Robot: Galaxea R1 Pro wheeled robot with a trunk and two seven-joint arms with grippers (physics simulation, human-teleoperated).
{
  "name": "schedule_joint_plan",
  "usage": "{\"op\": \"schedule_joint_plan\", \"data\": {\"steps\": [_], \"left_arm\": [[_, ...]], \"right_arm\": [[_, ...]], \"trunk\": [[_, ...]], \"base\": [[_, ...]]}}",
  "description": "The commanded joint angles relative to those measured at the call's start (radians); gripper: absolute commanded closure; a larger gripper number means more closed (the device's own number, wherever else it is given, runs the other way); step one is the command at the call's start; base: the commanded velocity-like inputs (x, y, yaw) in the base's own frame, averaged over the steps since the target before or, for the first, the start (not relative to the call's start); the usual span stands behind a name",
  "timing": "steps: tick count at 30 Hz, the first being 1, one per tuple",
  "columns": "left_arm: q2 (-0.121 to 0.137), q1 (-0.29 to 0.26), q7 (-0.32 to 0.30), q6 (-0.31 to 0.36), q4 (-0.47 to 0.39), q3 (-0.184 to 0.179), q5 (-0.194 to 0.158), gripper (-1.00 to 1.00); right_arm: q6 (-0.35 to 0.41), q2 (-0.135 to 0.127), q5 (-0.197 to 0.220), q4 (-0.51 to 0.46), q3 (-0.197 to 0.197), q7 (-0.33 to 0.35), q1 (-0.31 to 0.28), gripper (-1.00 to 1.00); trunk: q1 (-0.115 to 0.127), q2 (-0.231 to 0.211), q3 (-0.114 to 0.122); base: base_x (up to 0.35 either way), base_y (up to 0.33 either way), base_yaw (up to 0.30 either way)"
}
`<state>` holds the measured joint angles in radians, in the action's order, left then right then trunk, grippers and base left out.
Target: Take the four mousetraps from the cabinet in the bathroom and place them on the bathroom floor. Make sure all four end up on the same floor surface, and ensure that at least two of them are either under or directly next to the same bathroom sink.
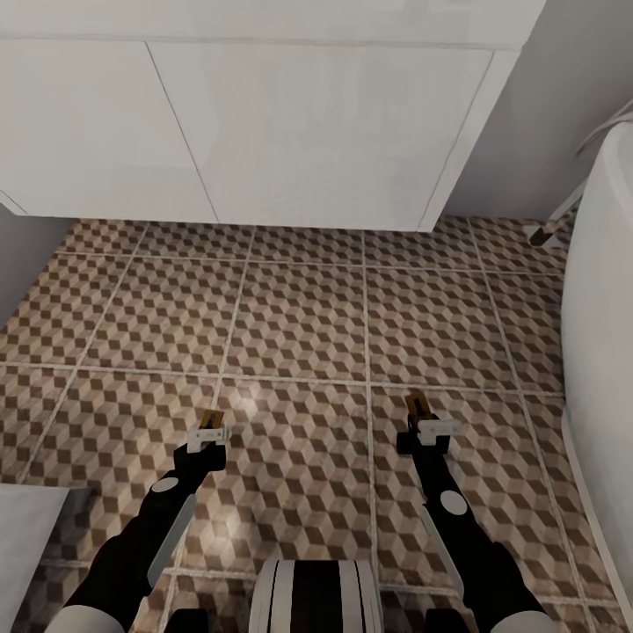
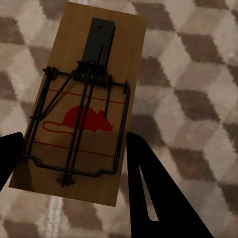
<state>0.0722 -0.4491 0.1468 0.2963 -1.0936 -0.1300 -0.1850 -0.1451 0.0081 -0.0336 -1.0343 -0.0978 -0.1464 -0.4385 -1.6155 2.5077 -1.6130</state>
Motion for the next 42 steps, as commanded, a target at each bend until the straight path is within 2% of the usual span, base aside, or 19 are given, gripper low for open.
{"op": "schedule_joint_plan", "data": {"steps": [1, 30, 42], "left_arm": [[0.001, 0.0, 0.011, 0.004, -0.002, -0.005, -0.007, 1.0], [0.001, 0.0, 0.011, 0.004, -0.016, -0.004, -0.007, 1.0], [0.001, 0.0, 0.011, 0.005, -0.046, -0.001, -0.007, 1.0]], "right_arm": [[-0.002, 0.0, -0.001, 0.0, -0.002, -0.004, 0.0, 1.0], [-0.007, -0.001, -0.002, 0.0, 0.0, -0.005, 0.0, 1.0], [-0.007, -0.001, -0.004, 0.001, 0.0, -0.005, 0.0, 1.0]], "trunk": [[0.0, 0.0, -0.002], [0.0, 0.0, -0.036], [0.0, 0.0, -0.038]], "base": [[0.0, 0.0, 0.0], [0.0, 0.0, 0.0], [0.0, 0.0, 0.0]]}}
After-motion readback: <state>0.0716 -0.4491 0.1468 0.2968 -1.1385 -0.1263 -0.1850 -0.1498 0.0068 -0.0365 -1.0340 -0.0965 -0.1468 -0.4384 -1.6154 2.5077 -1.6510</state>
